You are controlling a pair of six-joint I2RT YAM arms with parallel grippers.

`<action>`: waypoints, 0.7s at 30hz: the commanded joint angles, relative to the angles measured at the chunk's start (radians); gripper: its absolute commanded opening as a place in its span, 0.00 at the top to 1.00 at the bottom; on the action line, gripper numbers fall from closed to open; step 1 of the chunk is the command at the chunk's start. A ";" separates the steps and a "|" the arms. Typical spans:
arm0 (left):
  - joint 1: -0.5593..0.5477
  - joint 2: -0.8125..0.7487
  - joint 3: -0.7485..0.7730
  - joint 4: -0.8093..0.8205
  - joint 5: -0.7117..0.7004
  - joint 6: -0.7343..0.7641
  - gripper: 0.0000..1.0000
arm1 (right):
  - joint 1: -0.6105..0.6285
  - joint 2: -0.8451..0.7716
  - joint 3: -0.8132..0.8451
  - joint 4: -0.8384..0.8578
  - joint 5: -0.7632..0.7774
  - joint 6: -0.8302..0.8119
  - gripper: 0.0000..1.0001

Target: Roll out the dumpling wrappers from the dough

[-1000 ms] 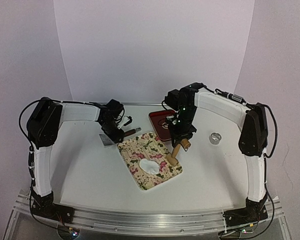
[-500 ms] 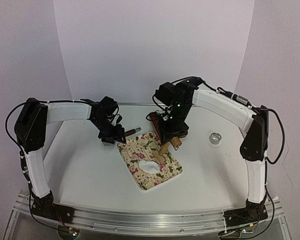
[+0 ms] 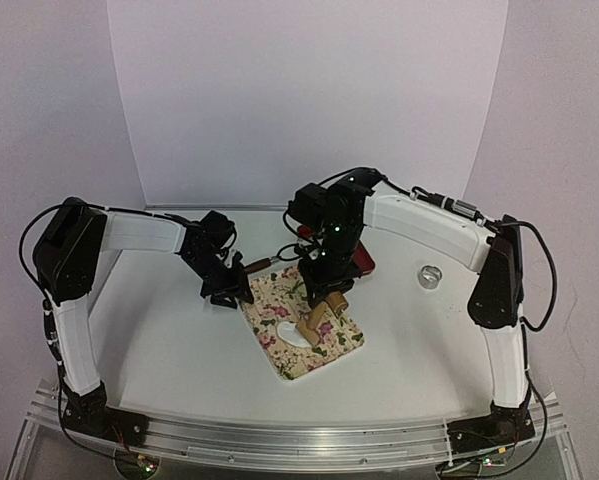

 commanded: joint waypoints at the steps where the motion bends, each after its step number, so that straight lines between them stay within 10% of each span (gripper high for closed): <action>1: -0.001 0.033 0.027 -0.005 -0.018 0.013 0.60 | 0.013 0.024 0.013 -0.123 0.030 0.032 1.00; 21: 0.001 0.120 0.011 -0.026 -0.146 0.053 0.84 | 0.017 0.035 -0.113 -0.152 0.165 0.082 1.00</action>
